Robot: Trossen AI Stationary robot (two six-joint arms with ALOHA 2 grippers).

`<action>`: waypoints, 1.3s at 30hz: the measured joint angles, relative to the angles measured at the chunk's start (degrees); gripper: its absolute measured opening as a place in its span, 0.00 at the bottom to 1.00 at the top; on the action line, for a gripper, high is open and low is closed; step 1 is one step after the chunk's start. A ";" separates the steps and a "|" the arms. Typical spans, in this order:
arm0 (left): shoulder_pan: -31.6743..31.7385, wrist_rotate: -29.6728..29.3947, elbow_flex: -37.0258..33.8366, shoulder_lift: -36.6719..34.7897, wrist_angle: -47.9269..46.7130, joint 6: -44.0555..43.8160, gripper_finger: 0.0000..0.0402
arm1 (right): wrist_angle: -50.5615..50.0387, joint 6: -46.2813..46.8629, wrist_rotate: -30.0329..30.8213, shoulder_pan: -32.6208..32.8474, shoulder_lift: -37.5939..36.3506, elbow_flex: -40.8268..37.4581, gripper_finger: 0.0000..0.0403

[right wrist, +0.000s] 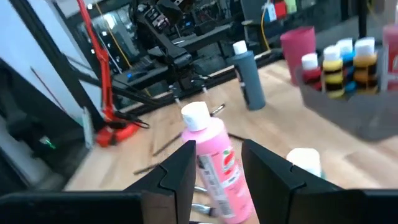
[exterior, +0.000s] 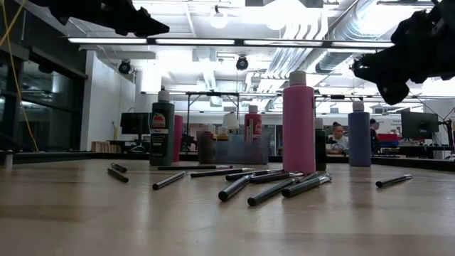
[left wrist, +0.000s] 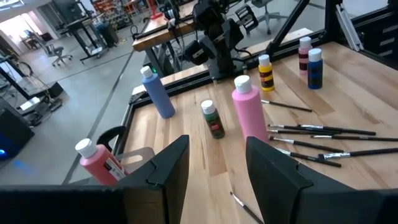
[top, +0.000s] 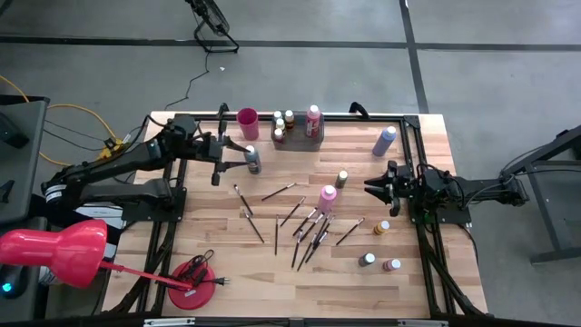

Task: Pick & Place Paint Supplies
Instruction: Put the small yellow paint bottle into the black bin

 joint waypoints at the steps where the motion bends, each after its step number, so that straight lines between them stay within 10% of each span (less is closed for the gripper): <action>1: 0.00 0.00 0.00 0.00 -0.01 0.03 0.38 | 0.00 -0.63 -0.13 0.00 0.00 -0.01 0.31; 10: 0.00 0.15 0.00 0.02 -0.05 -1.90 0.38 | 0.63 2.92 -1.78 0.00 0.00 -0.02 0.31; 25: 0.00 -0.37 0.00 0.04 -0.08 -1.55 0.38 | 0.59 44.29 -22.36 0.02 0.00 -0.02 0.31; 39: 0.02 -10.32 0.02 0.07 -1.07 -2.71 0.38 | -14.66 32.17 -24.13 2.24 7.43 19.27 0.17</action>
